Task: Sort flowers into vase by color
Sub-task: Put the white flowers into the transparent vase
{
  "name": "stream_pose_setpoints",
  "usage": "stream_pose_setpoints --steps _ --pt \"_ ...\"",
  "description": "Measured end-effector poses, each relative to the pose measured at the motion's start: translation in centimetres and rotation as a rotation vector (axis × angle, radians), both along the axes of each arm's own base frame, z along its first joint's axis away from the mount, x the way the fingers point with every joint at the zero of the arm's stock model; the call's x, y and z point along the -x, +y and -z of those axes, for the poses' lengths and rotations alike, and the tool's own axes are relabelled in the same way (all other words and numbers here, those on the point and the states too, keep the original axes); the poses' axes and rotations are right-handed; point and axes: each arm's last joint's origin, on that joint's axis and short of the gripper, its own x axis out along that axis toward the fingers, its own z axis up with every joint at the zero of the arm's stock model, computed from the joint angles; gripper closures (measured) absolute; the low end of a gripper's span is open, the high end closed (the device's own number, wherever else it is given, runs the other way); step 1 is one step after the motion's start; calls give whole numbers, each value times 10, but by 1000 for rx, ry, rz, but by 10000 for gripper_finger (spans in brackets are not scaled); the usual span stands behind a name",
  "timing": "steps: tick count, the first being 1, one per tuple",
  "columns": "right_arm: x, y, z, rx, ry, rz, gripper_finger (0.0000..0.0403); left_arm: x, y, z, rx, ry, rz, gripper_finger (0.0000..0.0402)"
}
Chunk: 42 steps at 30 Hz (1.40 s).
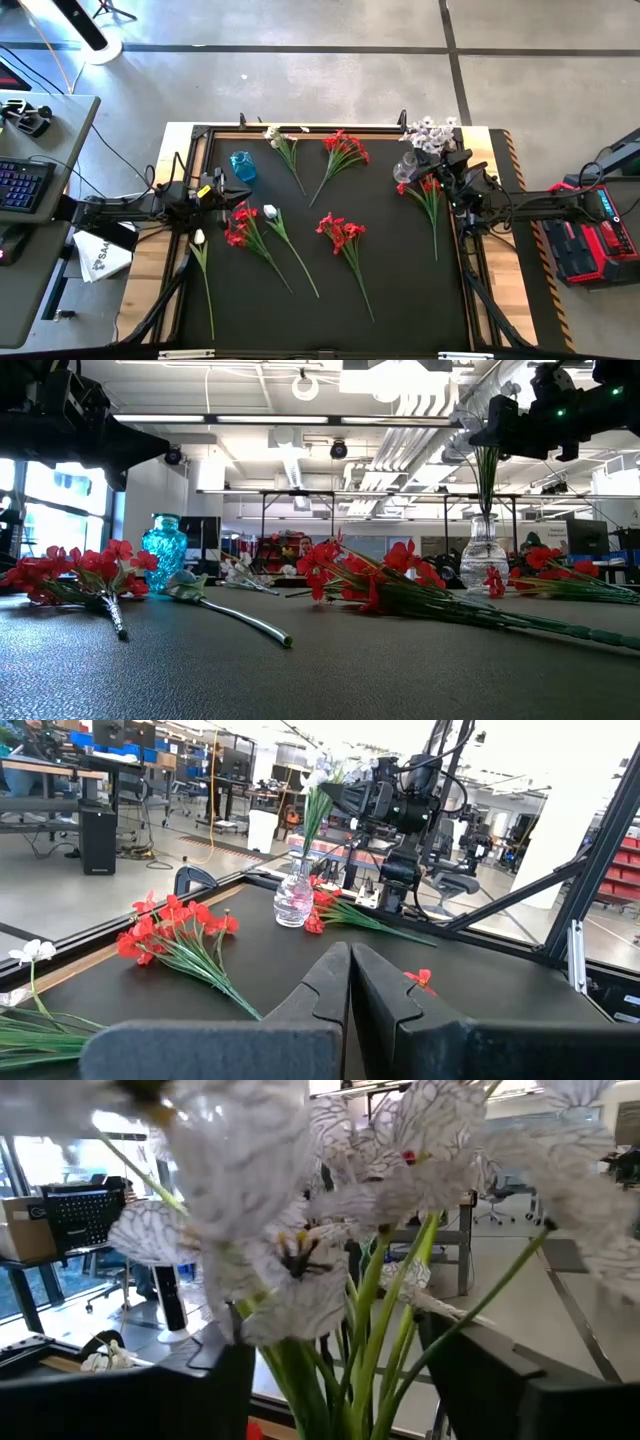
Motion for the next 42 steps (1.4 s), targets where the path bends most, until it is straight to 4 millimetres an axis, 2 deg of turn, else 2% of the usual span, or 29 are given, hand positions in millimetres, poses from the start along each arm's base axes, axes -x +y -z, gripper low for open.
stream_pose_setpoints --steps 8,17,25,29,36,42 --pt "-4 3 -24 -97 100 -30 130 0 0 0 0 0 0 401" --pt "5 6 -59 -383 127 -112 128 0 0 -1 -1 -11 0 401" --pt "-5 7 -91 -540 191 -133 128 0 0 -6 -2 -58 0 401" --pt "-11 7 -107 -587 268 -88 128 0 0 -6 -1 -59 0 401" --pt "-23 6 -122 -611 404 -35 128 0 0 -6 -1 -59 0 401" --pt "-17 4 -142 -646 438 -17 128 0 0 -6 -1 -59 0 401"
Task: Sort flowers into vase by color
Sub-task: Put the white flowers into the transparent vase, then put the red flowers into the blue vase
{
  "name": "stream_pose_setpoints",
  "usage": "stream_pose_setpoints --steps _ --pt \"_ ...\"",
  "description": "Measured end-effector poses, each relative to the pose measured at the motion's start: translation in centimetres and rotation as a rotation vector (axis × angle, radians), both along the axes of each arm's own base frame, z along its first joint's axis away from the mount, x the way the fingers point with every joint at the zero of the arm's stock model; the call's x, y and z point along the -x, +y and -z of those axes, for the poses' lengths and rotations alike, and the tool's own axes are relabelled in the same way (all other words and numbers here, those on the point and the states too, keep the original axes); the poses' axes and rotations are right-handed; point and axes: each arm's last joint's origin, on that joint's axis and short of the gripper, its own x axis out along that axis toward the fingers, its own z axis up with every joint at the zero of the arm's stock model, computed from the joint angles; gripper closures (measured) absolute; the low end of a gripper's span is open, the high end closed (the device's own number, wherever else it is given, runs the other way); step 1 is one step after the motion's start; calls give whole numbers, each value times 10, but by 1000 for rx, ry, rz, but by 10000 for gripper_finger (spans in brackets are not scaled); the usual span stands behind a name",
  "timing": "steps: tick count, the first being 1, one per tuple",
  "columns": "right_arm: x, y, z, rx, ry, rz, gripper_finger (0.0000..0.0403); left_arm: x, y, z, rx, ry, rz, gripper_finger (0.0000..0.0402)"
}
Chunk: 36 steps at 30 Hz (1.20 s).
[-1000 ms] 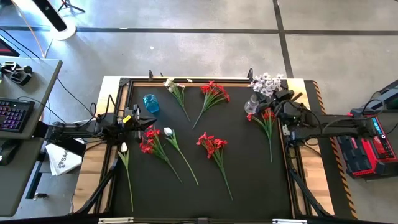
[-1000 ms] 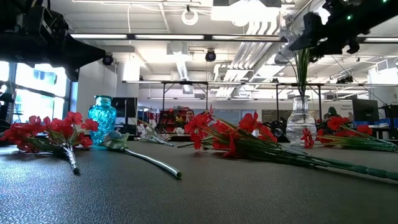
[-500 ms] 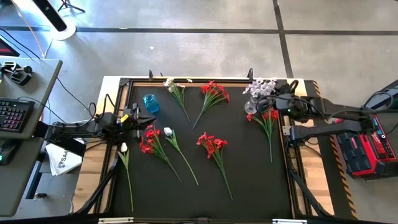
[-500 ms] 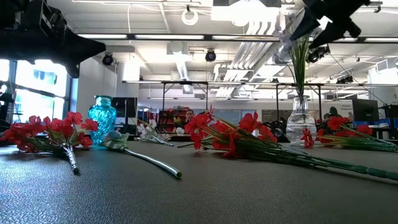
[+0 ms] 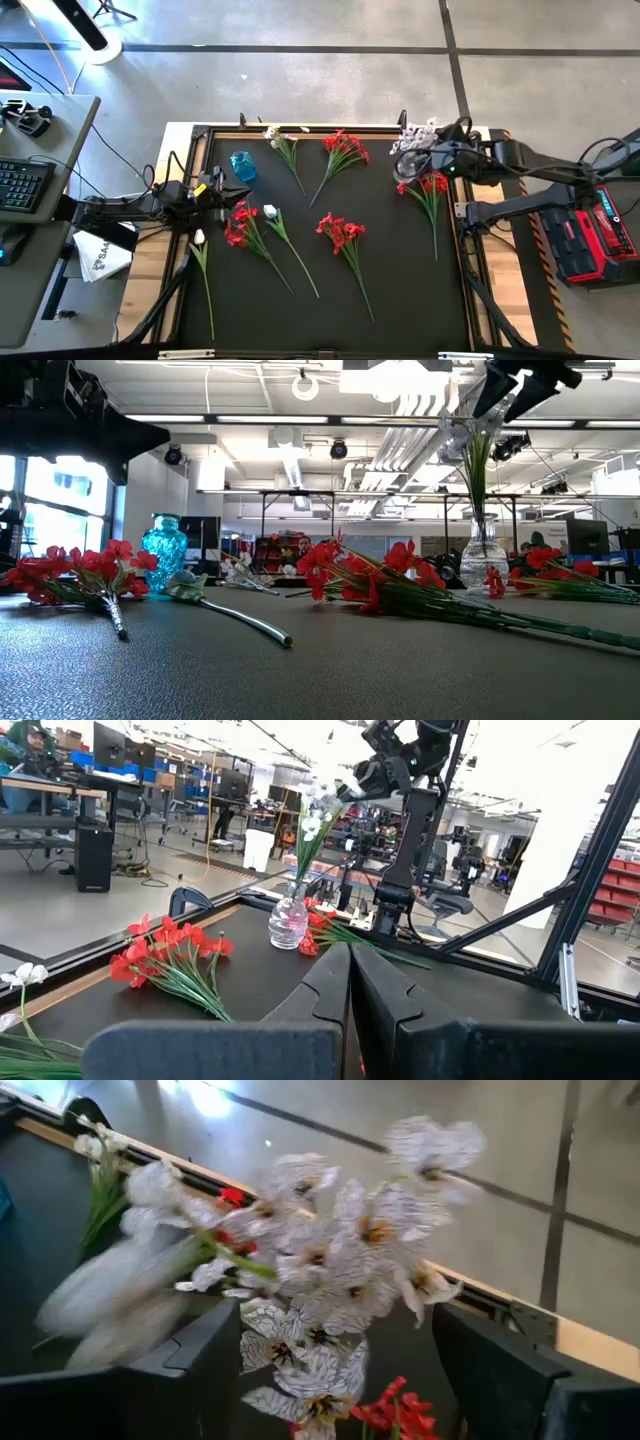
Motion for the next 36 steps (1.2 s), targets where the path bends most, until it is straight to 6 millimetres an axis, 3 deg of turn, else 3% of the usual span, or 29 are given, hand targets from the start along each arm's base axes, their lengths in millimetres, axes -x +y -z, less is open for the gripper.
stream_pose_setpoints --steps 9,15,19,29,32,36 --pt "12 -6 -32 -204 -43 -17 128 0 0 0 0 1 0 401" --pt "11 1 -41 -364 -104 -156 128 0 0 0 0 2 0 401" --pt "3 11 -44 -379 -151 -273 128 0 0 0 0 3 0 401" --pt "-44 50 -79 -8 -443 -619 128 0 0 0 0 2 0 401" --pt "-67 62 -76 30 -425 -705 128 0 0 0 0 0 0 401" --pt "-107 83 -52 -25 -327 -825 128 0 0 0 -1 0 0 401"
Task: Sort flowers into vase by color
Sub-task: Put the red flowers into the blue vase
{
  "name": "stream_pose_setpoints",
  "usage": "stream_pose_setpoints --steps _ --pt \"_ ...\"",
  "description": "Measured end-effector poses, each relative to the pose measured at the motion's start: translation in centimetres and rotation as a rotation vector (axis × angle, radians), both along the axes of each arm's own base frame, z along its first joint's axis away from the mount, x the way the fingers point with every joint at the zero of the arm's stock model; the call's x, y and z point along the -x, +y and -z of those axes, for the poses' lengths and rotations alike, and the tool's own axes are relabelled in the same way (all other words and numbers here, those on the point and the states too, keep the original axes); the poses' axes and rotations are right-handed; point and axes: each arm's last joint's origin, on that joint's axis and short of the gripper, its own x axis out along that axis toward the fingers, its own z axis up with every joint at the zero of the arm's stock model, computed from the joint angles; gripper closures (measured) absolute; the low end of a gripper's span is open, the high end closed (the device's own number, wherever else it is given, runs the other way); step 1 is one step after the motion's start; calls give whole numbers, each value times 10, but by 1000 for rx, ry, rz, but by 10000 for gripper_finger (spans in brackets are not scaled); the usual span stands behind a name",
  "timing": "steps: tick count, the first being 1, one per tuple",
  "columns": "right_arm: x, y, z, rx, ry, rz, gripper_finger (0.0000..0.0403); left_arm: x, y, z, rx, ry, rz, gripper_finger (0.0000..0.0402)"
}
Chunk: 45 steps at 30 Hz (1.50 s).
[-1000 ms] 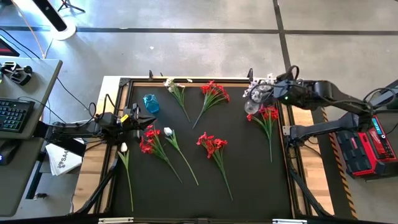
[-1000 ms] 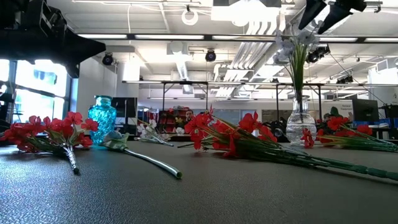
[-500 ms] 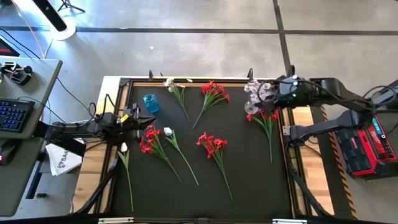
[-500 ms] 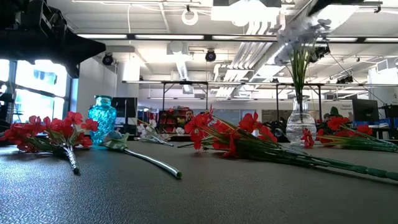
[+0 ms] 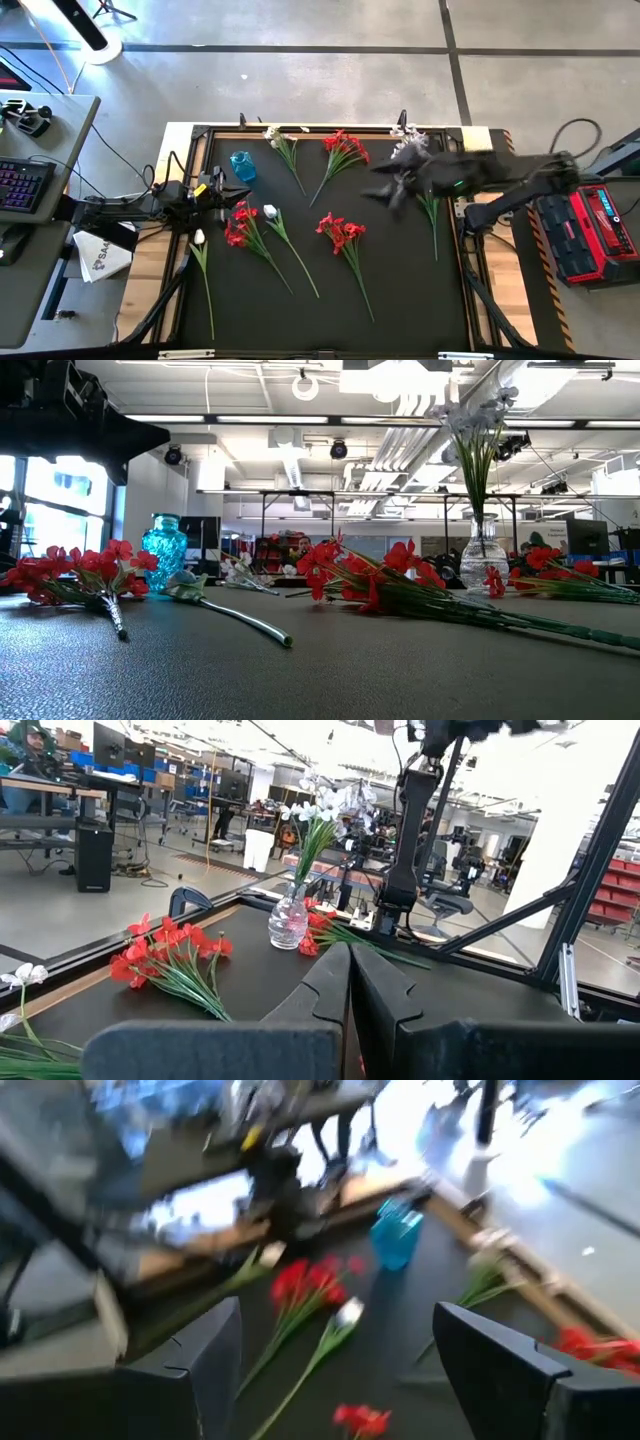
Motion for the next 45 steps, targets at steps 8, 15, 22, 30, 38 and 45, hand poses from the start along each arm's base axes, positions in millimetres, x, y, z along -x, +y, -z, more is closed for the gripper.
stream_pose_setpoints --steps 8,15,22,30,38,45 --pt "-65 42 98 -89 511 -234 128 0 0 0 0 0 0 401" --pt "-91 54 190 -133 945 4 128 0 0 2 0 15 4 401" --pt "-84 64 237 19 1226 129 128 -2 -6 -9 5 17 28 401" --pt "-74 73 217 228 1063 122 128 -22 -18 -42 -20 158 -35 401" --pt "-52 62 227 422 764 94 128 -57 -33 -59 165 595 -173 401" --pt "-57 47 214 568 511 79 128 -85 -46 -66 532 895 -272 401"
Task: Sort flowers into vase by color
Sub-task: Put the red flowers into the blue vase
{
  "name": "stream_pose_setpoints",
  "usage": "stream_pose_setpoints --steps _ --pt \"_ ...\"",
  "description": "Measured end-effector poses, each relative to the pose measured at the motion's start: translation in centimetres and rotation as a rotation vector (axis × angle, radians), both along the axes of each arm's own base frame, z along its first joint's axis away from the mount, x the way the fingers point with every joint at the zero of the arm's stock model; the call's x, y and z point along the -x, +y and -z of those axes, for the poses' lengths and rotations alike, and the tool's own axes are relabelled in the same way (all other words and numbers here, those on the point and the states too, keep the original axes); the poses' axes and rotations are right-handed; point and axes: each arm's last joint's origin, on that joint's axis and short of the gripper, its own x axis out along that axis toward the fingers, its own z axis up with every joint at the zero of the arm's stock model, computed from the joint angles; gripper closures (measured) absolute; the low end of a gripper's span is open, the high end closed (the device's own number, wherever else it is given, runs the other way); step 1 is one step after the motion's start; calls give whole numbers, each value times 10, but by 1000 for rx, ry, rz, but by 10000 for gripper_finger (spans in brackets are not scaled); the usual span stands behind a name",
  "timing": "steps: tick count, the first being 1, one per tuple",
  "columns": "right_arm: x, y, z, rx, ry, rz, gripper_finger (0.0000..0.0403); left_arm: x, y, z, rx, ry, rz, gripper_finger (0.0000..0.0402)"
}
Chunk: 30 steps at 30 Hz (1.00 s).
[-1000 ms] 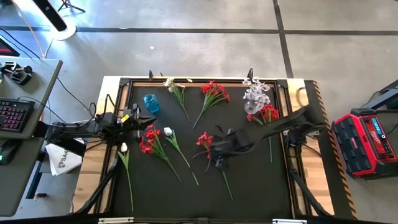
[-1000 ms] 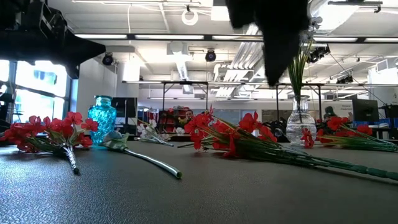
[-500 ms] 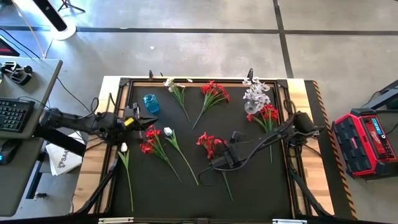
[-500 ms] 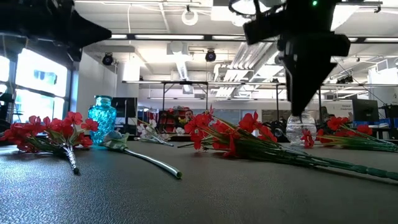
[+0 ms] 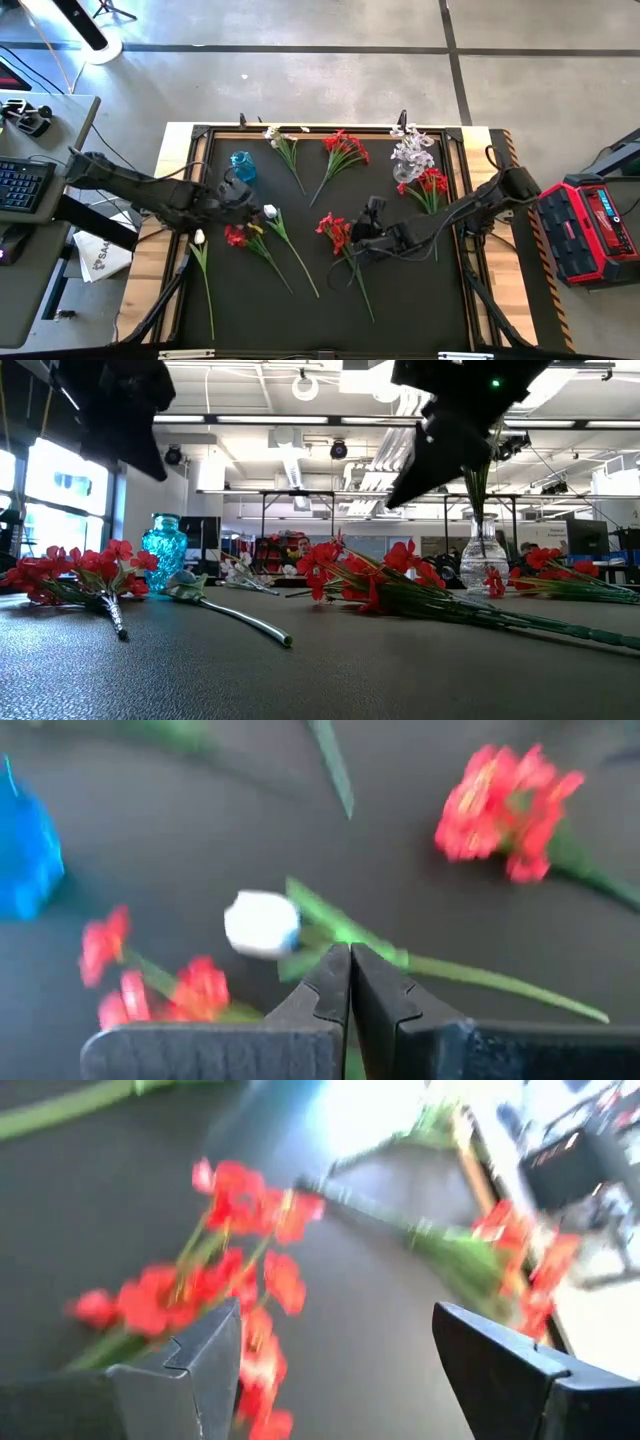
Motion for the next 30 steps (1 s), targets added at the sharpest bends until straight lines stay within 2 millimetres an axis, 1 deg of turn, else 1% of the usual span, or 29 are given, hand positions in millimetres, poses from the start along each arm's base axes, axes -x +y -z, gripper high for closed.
stream_pose_setpoints --steps 3,6,9,12,17,20,24,28,30 --pt "-3 -1 -3 33 -62 -43 128 -11 -14 10 122 92 -39 401" --pt "-4 0 0 46 -88 -73 128 -15 -31 25 179 163 -71 401" --pt "-3 3 4 29 -93 -107 128 -15 -49 38 197 213 -121 401" --pt "-2 4 6 -8 -93 -115 128 -12 -65 48 200 222 -182 401" --pt "-1 7 7 -43 -88 -142 128 -6 -85 61 218 214 -295 391" --pt "0 11 7 -45 -86 -157 128 -4 -94 69 233 214 -361 371" --pt "1 14 7 -44 -85 -167 128 -5 -105 84 265 189 -494 328" --pt "3 15 8 -35 -65 -175 128 -11 -108 98 266 179 -572 275" --pt "4 15 9 -35 -56 -173 128 -14 -107 101 270 169 -607 249"
